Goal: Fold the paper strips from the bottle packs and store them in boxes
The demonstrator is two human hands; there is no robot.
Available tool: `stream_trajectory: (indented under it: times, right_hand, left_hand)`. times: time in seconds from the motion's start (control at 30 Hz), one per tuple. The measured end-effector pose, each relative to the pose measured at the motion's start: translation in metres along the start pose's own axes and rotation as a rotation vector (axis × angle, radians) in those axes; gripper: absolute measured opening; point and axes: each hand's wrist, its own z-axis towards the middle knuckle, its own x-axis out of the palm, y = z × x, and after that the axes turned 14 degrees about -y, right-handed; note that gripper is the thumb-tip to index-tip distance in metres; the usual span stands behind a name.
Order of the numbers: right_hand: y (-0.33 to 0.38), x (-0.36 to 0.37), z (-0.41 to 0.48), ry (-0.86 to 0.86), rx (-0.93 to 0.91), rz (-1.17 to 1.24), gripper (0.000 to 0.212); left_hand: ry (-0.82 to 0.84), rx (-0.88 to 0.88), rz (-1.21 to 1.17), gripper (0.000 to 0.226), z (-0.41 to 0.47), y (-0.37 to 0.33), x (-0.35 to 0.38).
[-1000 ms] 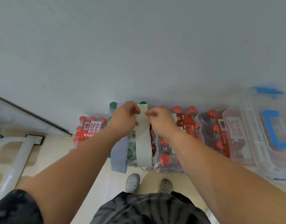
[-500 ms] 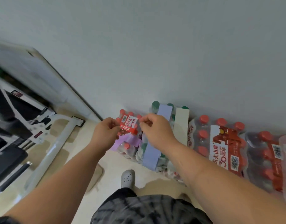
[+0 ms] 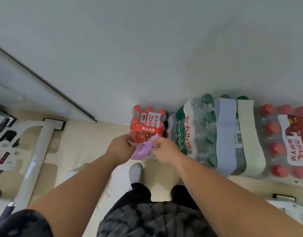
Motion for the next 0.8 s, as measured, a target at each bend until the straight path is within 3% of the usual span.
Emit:
stream_trajectory:
  times: [0.23,0.6,0.8]
  right_hand:
    - [-0.008,0.041,0.031,-0.125,-0.122,-0.189,0.028]
    - [-0.013,0.054,0.067,-0.237,-0.35,-0.538,0.014]
    - [0.017,0.025,0.039,-0.184,-0.36,-0.411,0.018]
  left_hand:
    - [0.123,0.058,0.113,0.036,0.028,0.029,0.039]
    - [0.031,0.14,0.261,0.013,0.04,0.023,0.06]
    - [0.114,0.072,-0.055,0.033,0.024,0.017,0.035]
